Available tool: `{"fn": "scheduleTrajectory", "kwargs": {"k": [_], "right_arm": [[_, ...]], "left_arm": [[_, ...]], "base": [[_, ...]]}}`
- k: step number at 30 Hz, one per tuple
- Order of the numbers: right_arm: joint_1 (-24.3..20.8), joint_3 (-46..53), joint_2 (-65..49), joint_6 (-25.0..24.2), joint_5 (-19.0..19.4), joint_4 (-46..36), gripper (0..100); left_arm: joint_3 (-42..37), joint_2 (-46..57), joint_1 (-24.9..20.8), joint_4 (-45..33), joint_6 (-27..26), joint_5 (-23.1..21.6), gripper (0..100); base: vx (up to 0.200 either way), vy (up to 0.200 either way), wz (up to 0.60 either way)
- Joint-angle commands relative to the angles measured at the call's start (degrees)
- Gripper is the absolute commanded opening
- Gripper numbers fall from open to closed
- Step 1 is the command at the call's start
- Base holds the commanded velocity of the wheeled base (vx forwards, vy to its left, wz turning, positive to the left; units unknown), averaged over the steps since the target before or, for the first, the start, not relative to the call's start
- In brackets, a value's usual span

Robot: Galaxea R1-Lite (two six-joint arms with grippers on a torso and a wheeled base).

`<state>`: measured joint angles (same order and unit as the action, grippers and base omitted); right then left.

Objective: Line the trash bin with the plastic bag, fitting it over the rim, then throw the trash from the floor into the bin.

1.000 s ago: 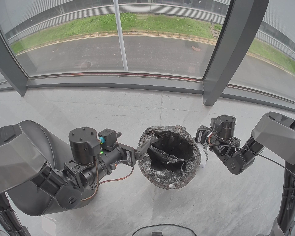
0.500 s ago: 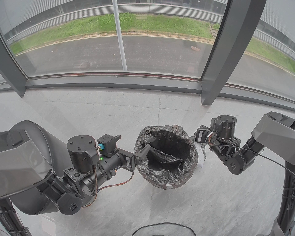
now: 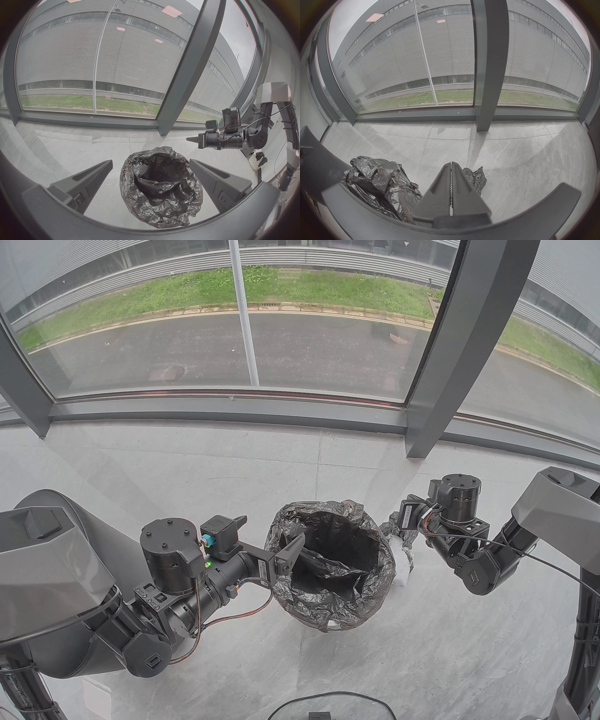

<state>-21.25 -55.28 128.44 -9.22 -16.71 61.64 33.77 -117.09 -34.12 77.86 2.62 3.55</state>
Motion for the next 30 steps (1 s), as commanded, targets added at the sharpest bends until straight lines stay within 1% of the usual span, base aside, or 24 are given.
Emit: {"fn": "scheduleTrajectory", "kwargs": {"k": [1,2,5,11,13,14,16,21,24,30], "right_arm": [[-0.1,0.0,0.1,0.1,0.0,0.0,0],[-0.1,0.0,0.1,0.1,-0.1,0.1,0],[0.0,0.0,0.2,0.0,0.0,0.1,0],[0.0,0.0,0.4,0.1,0.0,0.1,0],[0.0,0.0,0.4,0.0,0.0,0.1,0],[0.0,0.0,0.4,0.0,0.0,0.1,0],[0.0,0.0,0.4,0.0,0.0,0.1,0],[0.0,0.1,0.5,0.0,0.0,0.1,0],[0.0,0.1,0.7,0.0,0.0,0.1,0],[0.2,0.0,0.7,-0.1,0.0,0.2,0]], "left_arm": [[0.5,-1.9,0.5,0.1,0.1,0.0,100],[0.7,-2.3,0.6,0.3,0.1,0.0,100],[0.8,-2.5,0.7,0.6,0.1,0.0,100],[0.2,-3.5,-0.1,2.7,-0.9,0.1,100],[0.4,-5.3,-1.7,2.3,-1.6,1.9,100],[0.5,-6.2,-2.4,2.2,-1.3,3.0,100],[0.3,-8.1,-3.4,2.3,-0.4,3.0,100],[-2.0,-9.5,-8.0,1.1,5.7,2.7,100],[-2.0,-10.9,-8.6,0.3,5.9,2.7,100],[2.9,-19.3,-8.3,0.8,5.6,3.0,100]], "base": [[0.0,0.0,0.0],[0.0,0.0,0.0],[0.2,0.0,0.0],[0.0,0.0,0.0],[0.0,0.0,0.0],[0.0,0.0,0.0],[0.0,0.0,0.0],[0.0,0.0,0.0],[0.0,0.0,0.0],[0.0,0.0,0.0]]}}
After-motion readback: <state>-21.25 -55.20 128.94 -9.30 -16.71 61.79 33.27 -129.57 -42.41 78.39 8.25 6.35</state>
